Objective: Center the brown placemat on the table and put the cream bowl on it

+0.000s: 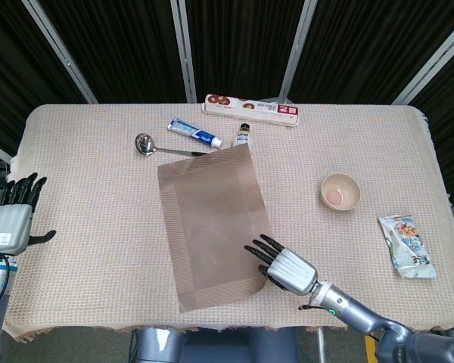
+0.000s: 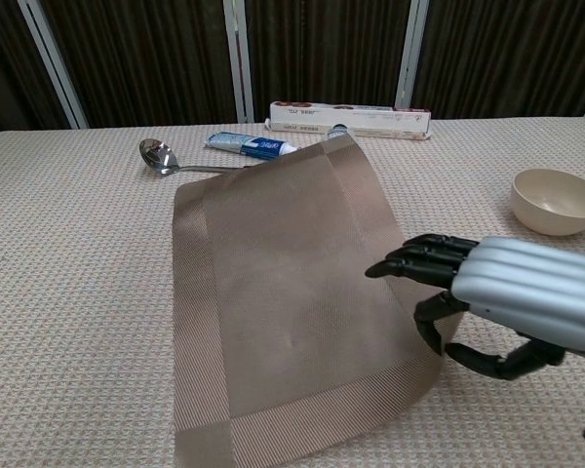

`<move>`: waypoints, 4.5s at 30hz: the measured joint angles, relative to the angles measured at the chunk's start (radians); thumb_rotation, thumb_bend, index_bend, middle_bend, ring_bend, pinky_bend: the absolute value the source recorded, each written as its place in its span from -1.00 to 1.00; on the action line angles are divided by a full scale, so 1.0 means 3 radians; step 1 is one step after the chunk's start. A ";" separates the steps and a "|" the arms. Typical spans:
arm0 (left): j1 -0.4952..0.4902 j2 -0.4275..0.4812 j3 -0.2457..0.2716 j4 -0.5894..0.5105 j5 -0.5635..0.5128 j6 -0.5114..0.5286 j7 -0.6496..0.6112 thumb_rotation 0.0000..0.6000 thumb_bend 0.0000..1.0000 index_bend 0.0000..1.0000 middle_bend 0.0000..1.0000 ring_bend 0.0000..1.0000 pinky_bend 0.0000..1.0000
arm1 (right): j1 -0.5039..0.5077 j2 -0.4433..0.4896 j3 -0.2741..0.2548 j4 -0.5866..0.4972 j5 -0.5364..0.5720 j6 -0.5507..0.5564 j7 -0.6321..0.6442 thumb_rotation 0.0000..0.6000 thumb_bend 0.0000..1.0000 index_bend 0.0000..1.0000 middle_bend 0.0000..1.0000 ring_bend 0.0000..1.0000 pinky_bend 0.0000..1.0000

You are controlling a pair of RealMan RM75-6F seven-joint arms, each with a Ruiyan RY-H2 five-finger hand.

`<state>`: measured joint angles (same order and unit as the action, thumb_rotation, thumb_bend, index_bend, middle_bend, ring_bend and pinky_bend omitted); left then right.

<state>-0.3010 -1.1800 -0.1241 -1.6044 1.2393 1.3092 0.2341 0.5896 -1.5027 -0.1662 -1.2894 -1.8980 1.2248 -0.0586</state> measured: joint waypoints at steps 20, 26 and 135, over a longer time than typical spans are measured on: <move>-0.0045 -0.0079 0.0028 0.0011 0.0003 -0.0096 0.0118 1.00 -1.00 -1.00 -1.00 -1.00 -1.00 | -0.0099 0.0923 -0.0293 0.1448 -0.1016 0.1312 -0.0672 1.00 -0.08 0.53 -0.84 -1.00 -0.94; -0.0047 -0.0096 0.0025 0.0035 -0.0022 -0.0108 0.0133 1.00 -1.00 -1.00 -1.00 -1.00 -1.00 | 0.0207 0.0733 -0.0106 0.1986 -0.1010 0.1199 -0.0704 1.00 -0.11 0.54 -0.84 -1.00 -0.95; -0.2166 -0.3016 0.0539 0.4075 0.1656 -0.0755 -0.1532 1.00 -0.14 -0.15 -1.00 -1.00 -1.00 | -0.1419 0.1180 0.0899 -0.1530 0.1706 0.0848 -0.0277 1.00 -1.00 -1.00 -1.00 -1.00 -1.00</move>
<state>-0.9508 -2.0849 0.0375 -0.3820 1.7361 1.0826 -0.2256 0.1638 -1.1486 0.1035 -1.7486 -1.3862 1.4792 -0.1417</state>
